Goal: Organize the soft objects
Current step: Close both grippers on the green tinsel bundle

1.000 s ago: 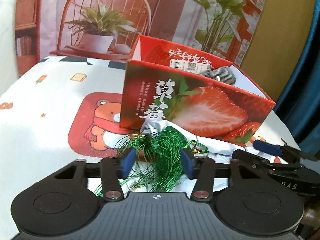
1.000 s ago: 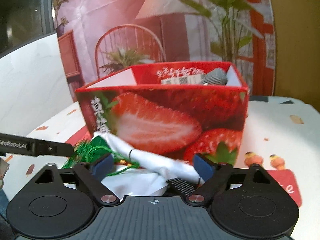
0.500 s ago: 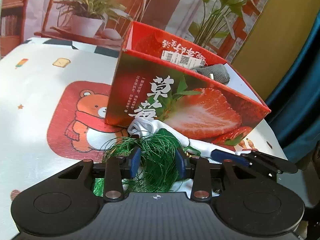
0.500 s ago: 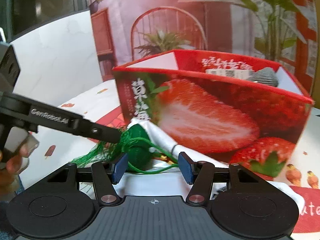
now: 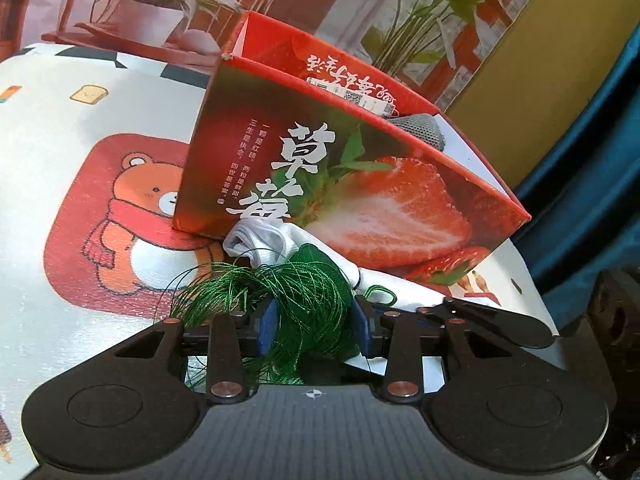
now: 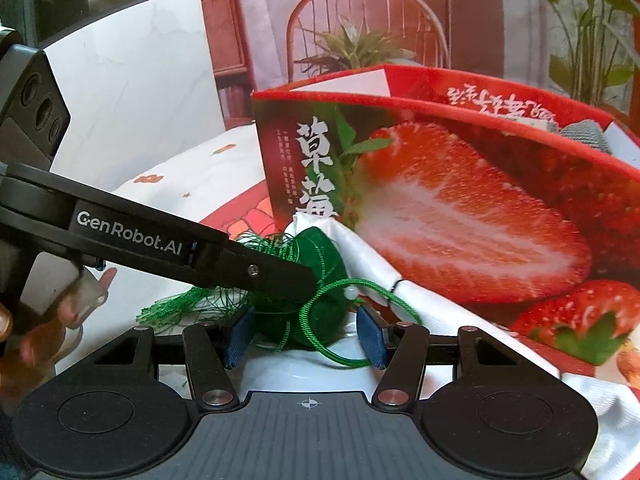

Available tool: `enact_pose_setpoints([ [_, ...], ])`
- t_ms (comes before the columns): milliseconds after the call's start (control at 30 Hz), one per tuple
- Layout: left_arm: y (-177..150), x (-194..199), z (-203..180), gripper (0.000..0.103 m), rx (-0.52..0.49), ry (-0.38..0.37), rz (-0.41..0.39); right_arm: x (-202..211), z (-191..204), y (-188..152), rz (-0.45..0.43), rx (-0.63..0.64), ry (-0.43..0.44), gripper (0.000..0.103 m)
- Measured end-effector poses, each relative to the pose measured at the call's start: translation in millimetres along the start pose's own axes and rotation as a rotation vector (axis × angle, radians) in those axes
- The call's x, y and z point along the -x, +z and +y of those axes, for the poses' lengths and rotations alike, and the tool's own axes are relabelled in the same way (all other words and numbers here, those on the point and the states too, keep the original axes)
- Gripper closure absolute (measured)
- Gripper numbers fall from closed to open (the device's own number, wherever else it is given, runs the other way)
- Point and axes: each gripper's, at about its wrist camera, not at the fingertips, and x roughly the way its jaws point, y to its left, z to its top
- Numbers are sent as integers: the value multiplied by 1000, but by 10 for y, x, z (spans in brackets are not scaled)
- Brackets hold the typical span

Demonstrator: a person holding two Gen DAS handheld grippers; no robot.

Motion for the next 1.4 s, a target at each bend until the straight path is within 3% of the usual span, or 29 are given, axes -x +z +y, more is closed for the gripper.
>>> enact_pose_setpoints([
  [367,-4,9,-61,62,-19,11,-16,-57,0,22,5,-12,7,52],
  [1400,191,613,-762,62,-183,30,-170,731,25,350,-245,43,-21,54],
])
